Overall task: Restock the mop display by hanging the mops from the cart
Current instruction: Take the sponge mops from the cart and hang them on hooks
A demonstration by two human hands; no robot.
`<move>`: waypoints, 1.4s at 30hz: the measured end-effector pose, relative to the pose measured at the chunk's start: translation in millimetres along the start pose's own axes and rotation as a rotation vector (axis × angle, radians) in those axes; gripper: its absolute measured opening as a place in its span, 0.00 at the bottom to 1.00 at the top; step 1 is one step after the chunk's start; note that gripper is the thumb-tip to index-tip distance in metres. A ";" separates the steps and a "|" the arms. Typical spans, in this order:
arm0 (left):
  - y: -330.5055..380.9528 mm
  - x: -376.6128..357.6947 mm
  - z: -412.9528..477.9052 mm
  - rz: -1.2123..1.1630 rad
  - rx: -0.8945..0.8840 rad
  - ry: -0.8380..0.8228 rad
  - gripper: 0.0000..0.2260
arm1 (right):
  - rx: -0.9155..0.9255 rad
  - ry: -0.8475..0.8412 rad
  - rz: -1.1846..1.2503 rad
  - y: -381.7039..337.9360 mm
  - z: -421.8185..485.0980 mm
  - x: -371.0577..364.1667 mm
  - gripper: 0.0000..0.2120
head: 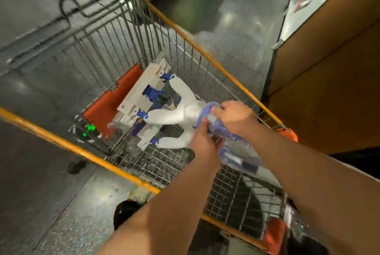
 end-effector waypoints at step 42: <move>-69.2 -67.2 -375.8 1.102 -0.303 -1.078 0.07 | -0.526 1.702 1.198 -47.0 -449.0 119.3 0.14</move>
Point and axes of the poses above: each hand's wrist, its own z-axis towards the middle knuckle, its own x-axis out of the back of the hand, y = z × x, the point moved 7 cm from there along z, towards the middle knuckle, and after that the axes turned 8 degrees about x, right-handed, at the moved point
